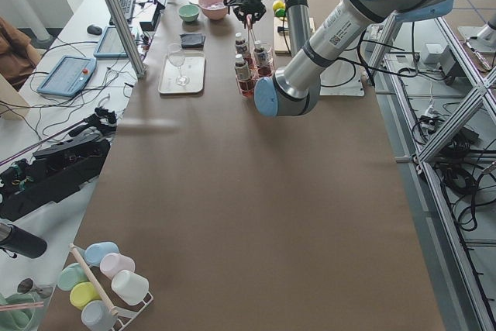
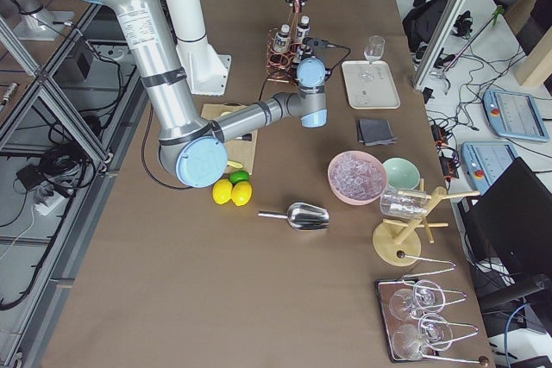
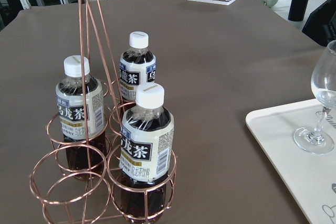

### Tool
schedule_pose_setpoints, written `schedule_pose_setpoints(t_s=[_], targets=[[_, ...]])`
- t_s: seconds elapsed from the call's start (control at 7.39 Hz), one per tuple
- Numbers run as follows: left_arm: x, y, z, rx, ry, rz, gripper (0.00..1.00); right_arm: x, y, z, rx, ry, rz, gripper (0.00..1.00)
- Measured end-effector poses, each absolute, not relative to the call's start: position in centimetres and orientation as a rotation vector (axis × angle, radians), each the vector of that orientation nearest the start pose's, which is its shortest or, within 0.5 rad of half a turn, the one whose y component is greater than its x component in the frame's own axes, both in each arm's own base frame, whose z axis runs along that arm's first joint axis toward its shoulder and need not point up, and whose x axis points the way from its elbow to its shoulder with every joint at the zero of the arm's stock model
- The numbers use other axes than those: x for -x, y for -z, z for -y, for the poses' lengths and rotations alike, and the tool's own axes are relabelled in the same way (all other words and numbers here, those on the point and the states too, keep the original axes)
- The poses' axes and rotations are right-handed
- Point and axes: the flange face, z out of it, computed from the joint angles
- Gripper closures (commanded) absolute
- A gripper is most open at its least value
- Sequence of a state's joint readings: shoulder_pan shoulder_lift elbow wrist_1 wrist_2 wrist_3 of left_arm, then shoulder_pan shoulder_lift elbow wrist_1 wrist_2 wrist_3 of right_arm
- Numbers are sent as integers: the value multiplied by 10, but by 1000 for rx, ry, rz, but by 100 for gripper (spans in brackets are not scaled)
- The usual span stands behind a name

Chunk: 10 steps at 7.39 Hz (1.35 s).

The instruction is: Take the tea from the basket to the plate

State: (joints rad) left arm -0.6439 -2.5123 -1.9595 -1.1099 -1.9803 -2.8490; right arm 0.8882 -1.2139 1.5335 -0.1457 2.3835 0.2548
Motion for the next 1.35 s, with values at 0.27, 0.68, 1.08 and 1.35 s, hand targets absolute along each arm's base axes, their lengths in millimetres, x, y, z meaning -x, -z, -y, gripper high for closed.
schedule_pose_setpoints(t_s=[0.27,0.68,1.08,1.35], targets=[[-421,-10,407,704,1579,-769,100,313,-328,481,-1234,1012,1309,0],[-442,4,404,698,1578,-758,100,313,-327,481,-1235,1012,1309,0],[-445,7,404,698,1577,-756,100,314,-326,481,-1237,1015,1312,1],[-445,6,403,698,1577,-755,100,314,-323,479,-1255,1023,1318,1]])
